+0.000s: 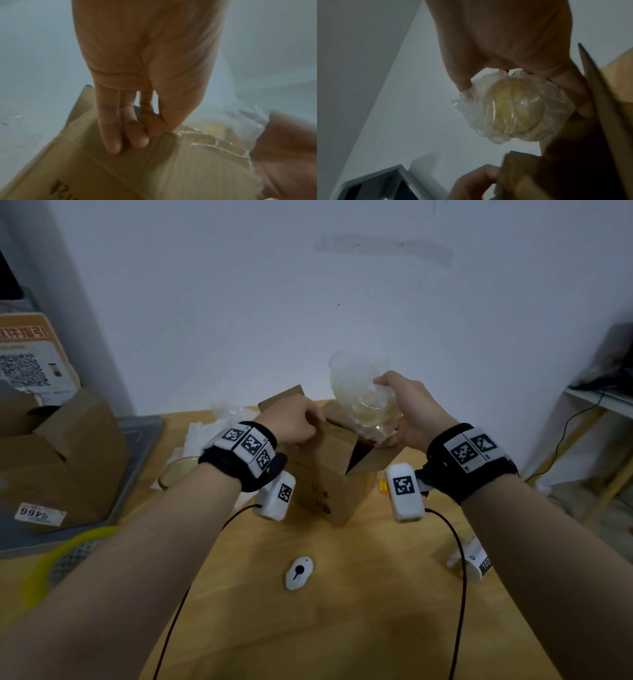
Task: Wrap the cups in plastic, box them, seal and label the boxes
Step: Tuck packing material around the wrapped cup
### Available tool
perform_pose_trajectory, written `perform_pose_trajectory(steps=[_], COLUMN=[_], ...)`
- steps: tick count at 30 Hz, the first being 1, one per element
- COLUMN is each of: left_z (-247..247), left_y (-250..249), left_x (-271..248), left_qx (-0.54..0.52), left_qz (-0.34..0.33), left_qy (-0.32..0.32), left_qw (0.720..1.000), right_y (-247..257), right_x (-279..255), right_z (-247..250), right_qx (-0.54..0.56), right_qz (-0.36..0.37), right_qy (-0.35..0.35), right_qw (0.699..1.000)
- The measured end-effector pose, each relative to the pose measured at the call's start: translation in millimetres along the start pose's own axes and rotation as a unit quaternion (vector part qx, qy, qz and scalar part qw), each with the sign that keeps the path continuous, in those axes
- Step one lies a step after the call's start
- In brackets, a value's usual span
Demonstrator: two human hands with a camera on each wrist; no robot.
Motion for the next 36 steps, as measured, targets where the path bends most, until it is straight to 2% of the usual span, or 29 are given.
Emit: perform_pose_trajectory(steps=[4, 6, 10, 13, 15, 20, 22, 26, 29, 33, 36], left_z=[4, 1, -13, -22, -25, -29, -31, -34, -34, -33, -34], left_y=[22, 37, 57, 61, 61, 59, 59, 56, 53, 52, 46], left_x=[-19, -27, -39, -39, -38, -37, -38, -39, -38, -39, -44], left_qx=[-0.092, -0.119, -0.181, -0.205, -0.205, -0.208, -0.214, -0.213, -0.208, -0.207, -0.21], left_qz=[-0.023, -0.016, -0.004, -0.003, -0.003, 0.0, 0.0, 0.008, 0.015, 0.022, 0.024], left_qy=[-0.062, -0.075, -0.092, -0.106, -0.112, -0.11, -0.108, -0.109, -0.11, -0.109, -0.116], left_qw=[0.994, 0.99, 0.979, 0.973, 0.972, 0.972, 0.971, 0.971, 0.972, 0.972, 0.97], right_y=[-11, -16, -31, -38, -38, -43, -49, -47, -43, -38, -30], right_x=[3, 4, 2, -1, 0, 3, 4, 2, 1, 5, -4], right_z=[-11, -18, -25, -31, -37, -41, -39, -33, -32, -38, -44], right_qx=[-0.099, -0.189, -0.419, -0.482, -0.526, -0.583, -0.585, -0.586, -0.594, -0.651, -0.684], right_qz=[0.036, 0.074, 0.151, 0.173, 0.158, 0.128, 0.107, 0.102, 0.057, -0.012, -0.056], right_qy=[0.017, 0.034, 0.05, 0.064, 0.08, 0.104, 0.108, 0.06, 0.077, 0.065, 0.104], right_qw=[0.994, 0.979, 0.894, 0.857, 0.832, 0.795, 0.797, 0.801, 0.799, 0.756, 0.72])
Point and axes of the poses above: each hand's wrist, its own x-axis towards the middle knuckle, its own z-axis out of the back of the hand, y = z × x, the point moved 1 cm from there along x, towards the middle knuckle, and after that the axes turned 8 degrees about y, right-handed, at the moved point
